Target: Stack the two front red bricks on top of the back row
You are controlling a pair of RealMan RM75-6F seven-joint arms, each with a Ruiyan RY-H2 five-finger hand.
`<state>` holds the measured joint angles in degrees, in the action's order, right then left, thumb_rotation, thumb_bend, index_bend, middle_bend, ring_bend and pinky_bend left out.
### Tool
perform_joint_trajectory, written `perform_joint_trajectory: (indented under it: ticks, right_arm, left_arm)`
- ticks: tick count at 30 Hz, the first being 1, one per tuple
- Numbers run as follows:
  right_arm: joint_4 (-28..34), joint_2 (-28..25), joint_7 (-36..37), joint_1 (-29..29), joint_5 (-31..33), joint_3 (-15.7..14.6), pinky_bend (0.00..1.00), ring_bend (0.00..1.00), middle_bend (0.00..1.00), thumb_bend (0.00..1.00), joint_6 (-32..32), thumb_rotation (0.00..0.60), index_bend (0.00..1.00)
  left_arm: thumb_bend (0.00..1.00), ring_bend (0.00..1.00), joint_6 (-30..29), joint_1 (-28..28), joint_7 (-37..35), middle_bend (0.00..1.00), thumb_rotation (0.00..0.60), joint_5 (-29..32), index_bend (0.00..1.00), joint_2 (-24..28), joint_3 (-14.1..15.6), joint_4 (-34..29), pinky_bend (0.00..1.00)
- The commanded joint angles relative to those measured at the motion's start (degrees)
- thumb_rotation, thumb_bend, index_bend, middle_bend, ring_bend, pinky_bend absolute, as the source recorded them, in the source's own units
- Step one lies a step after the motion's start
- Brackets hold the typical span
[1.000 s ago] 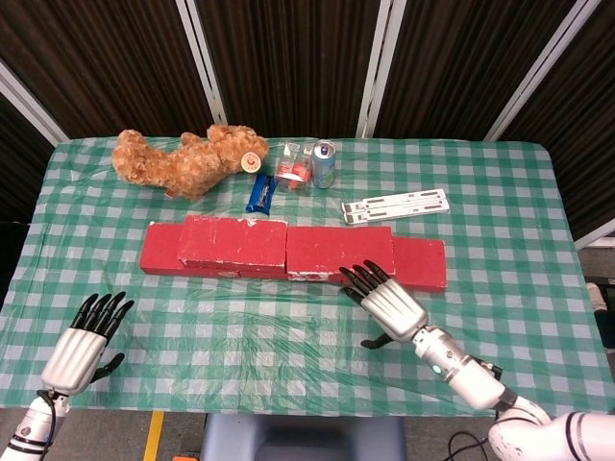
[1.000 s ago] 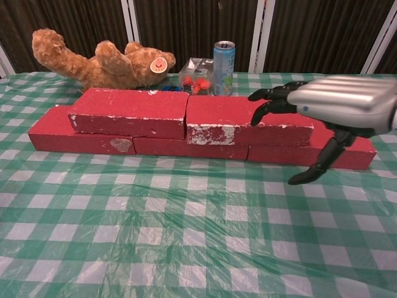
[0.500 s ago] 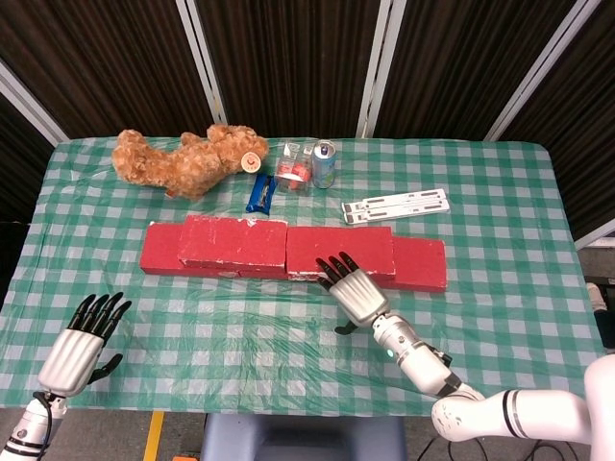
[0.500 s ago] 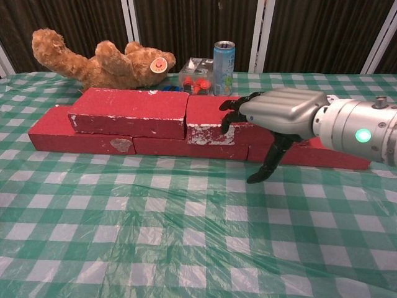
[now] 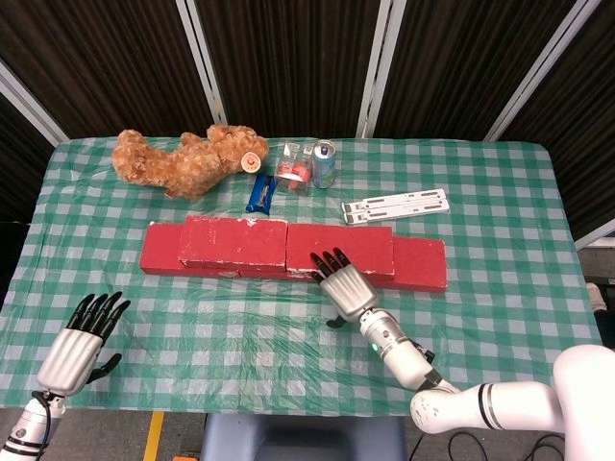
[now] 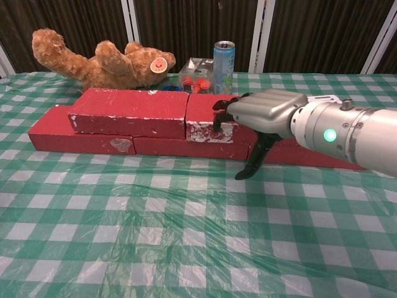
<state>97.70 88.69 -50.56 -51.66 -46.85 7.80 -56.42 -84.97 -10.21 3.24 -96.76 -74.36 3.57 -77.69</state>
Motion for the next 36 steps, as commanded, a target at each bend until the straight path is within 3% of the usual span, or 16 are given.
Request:
perform_joint_trajectory:
  ticks: [1,8,12,16,20,24,28,31,36]
  right_arm:
    - [-0.58,0.10,0.91,-0.45,0.55,0.09,0.00,0.00,0.00,0.09,0.19,0.502,0.30]
    - [0.33,-1.54,2.76,-0.62,-0.22,-1.33,0.00,0.00,0.00,0.09,1.02,0.507,0.28]
    - [5.82,-6.22,4.95,1.04,-2.85,-3.40,0.00,0.00,0.00,0.09,0.67,0.501,0.22]
    - [12.82,-13.11,10.80,6.59,-13.09,-7.37,0.00,0.00,0.00,0.09,-4.03,0.497,0.11]
    - [15.13,-21.17,19.73,16.22,-27.03,-13.95,0.00,0.00,0.00,0.09,-14.12,0.518,0.05]
    - [6.71,-23.18,28.53,27.53,-37.58,-18.93,0.00,0.00,0.00,0.09,-28.56,0.533,0.01]
    - [-7.34,-19.82,37.52,38.23,-41.31,-20.56,0.00,0.00,0.00,0.09,-40.93,0.534,0.00]
    - [-14.25,-18.06,43.06,42.07,-41.40,-20.36,0.00,0.00,0.00,0.09,-43.34,0.533,0.00]
    - [-14.32,-20.05,45.07,43.38,-42.65,-19.96,0.00,0.00,0.00,0.09,-42.40,0.533,0.00]
  left_arm:
    - [0.27,0.00,0.09,0.00,-0.05,0.00,0.600,0.13,0.00,0.01,-0.06,0.06,0.01]
    - [0.26,0.00,0.09,0.01,0.24,0.00,0.600,0.04,0.00,-0.09,-0.07,0.05,0.01]
    - [0.26,0.00,-0.41,0.19,0.41,0.00,0.600,-0.19,0.00,-0.01,-0.05,-0.01,0.01]
    - [0.26,0.00,-1.03,0.56,0.67,0.00,0.600,-0.04,0.00,0.18,-0.20,-0.21,0.01]
    - [0.27,0.00,-2.30,1.11,1.04,0.00,0.600,-0.16,0.00,0.46,-0.41,-0.57,0.01]
    - [0.28,0.00,-4.10,1.94,1.96,0.00,0.600,-0.13,0.00,0.63,-0.85,-0.85,0.01]
    - [0.29,0.00,-5.64,2.83,3.07,0.00,0.600,0.60,0.00,0.73,-1.60,-1.17,0.01]
    - [0.29,0.00,-5.60,3.23,4.28,0.00,0.600,1.72,0.00,0.57,-2.12,-1.44,0.01]
    - [0.29,0.00,-4.63,3.22,6.36,0.00,0.600,2.90,0.00,0.28,-2.66,-2.41,0.01]
